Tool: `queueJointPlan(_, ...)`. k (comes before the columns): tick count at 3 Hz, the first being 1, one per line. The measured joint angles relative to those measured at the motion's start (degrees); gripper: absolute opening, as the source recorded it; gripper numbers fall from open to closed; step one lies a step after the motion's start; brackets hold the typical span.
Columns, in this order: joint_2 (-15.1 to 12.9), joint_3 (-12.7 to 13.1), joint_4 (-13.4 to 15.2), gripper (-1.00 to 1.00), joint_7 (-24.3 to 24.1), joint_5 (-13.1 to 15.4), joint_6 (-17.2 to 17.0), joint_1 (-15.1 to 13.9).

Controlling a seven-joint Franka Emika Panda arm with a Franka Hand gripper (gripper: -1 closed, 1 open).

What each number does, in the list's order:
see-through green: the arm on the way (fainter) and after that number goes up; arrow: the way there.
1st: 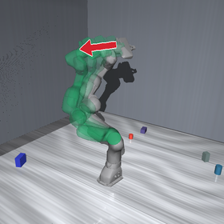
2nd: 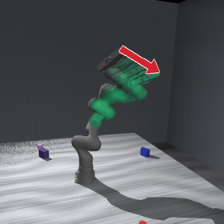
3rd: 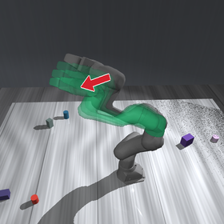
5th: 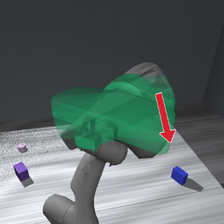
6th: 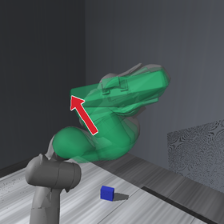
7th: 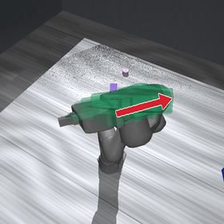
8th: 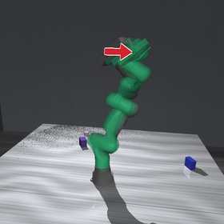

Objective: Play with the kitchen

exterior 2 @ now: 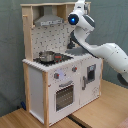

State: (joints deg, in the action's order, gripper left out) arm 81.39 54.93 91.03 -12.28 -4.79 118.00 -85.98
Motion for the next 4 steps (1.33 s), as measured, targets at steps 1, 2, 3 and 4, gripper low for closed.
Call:
queueJointPlan(1,0.40,-0.69,4.76,-1.00,0.64,0.52,-0.32,3.78)
queueJointPlan(2,1.06,-1.36,9.49,-1.00,1.23,0.66,-0.21,7.35)
queueJointPlan(3,1.23,-2.44,14.20,-1.00,2.18,0.65,1.49,10.01)
queueJointPlan(4,1.22,-2.92,17.92,-1.00,3.47,0.65,5.55,11.46)
